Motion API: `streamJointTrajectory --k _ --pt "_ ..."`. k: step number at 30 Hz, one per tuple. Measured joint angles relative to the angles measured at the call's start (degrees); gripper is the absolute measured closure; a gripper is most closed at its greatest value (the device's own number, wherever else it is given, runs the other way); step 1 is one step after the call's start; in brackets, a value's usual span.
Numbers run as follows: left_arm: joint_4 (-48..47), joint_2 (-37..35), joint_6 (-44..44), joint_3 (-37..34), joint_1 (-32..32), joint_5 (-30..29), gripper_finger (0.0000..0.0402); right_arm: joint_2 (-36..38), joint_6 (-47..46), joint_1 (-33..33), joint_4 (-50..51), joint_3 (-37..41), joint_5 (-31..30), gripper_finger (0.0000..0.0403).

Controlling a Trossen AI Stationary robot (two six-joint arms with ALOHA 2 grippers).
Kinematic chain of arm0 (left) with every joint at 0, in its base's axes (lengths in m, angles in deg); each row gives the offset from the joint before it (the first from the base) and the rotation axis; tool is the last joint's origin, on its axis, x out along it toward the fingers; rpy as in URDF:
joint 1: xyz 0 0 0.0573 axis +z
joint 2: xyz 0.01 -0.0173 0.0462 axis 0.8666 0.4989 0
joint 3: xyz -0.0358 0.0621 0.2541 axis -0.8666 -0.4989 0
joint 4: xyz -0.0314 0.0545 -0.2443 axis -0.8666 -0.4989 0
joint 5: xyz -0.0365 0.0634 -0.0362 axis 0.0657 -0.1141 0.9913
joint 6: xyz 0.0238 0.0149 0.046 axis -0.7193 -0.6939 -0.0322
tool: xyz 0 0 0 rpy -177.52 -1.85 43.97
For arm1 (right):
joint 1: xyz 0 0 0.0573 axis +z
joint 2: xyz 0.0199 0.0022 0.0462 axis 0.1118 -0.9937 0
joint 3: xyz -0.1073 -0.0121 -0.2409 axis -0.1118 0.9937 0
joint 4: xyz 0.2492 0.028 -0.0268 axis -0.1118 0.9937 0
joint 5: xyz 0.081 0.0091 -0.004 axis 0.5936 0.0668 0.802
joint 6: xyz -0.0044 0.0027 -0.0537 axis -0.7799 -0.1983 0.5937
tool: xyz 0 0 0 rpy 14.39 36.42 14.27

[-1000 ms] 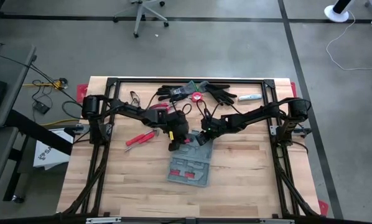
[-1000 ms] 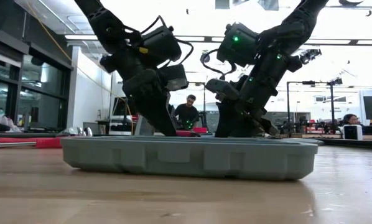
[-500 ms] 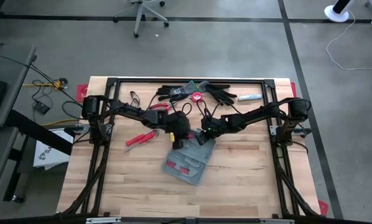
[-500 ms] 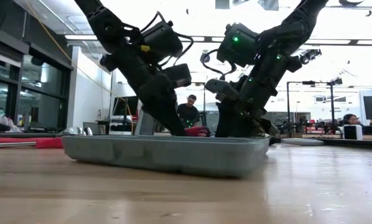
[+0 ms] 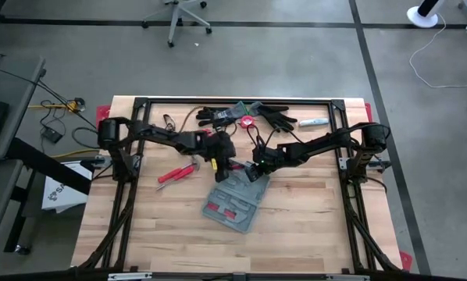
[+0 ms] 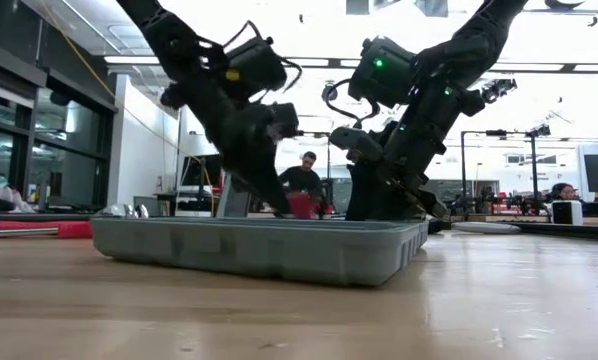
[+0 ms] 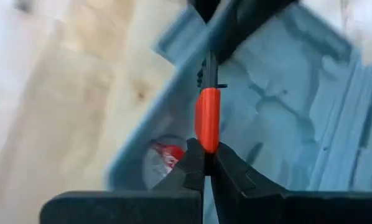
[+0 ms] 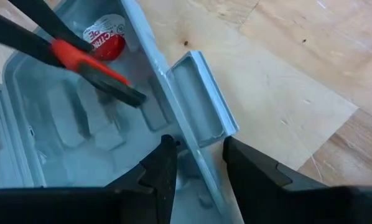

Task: Prefit tool cases
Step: Remove the set of allen wrenches from the gray tool box

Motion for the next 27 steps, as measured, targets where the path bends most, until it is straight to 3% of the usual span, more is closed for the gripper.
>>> streamJointTrajectory --k 6,11,21,27 --pt "-3.1 -5.3 0.0 0.0 5.7 0.8 0.04 0.0 0.5 0.0 0.4 0.0 0.1 0.027" --pt "-2.7 -6.6 0.4 0.2 14.0 5.5 0.0401 0.0 0.6 0.0 0.5 0.0 0.0 0.027" --pt "0.0 0.2 6.0 3.4 29.8 18.4 0.0401 0.0 0.0 0.0 -0.4 0.1 0.0 0.0269" --pt "-0.2 5.9 10.3 9.3 34.9 20.4 0.0402 0.0 0.0 0.0 -0.5 0.1 0.0 0.027"
